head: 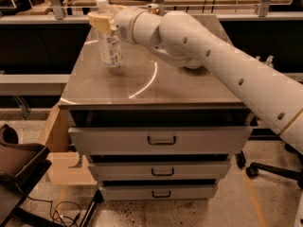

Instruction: Pick blue plastic bottle

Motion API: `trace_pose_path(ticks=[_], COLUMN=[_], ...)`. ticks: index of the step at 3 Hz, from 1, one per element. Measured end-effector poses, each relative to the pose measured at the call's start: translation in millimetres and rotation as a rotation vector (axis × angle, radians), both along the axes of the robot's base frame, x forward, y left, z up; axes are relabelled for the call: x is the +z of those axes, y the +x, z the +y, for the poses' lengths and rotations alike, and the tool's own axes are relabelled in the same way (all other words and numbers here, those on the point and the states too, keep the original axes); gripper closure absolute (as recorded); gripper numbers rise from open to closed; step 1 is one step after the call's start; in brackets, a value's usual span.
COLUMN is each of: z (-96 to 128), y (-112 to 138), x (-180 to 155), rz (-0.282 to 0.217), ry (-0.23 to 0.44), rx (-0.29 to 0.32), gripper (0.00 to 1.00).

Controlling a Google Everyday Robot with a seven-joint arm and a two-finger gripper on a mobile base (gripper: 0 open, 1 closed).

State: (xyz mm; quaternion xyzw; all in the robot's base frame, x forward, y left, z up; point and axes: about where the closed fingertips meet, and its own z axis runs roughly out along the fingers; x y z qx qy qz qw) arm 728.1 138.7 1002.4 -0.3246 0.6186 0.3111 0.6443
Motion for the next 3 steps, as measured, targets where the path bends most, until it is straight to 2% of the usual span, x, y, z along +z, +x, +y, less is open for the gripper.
trace_pose_path(ticks=[1, 2, 3], z=[-36.1, -64.1, -94.1], y=[-5.3, -13.9, -15.2], x=[27.8, 67.0, 88.1], rz=[-0.061, -0.111, -0.106], ry=[0.045, 0.058, 0.031], rx=[0.037, 0.110, 0.170], gripper=[1.00, 1.00, 1.00])
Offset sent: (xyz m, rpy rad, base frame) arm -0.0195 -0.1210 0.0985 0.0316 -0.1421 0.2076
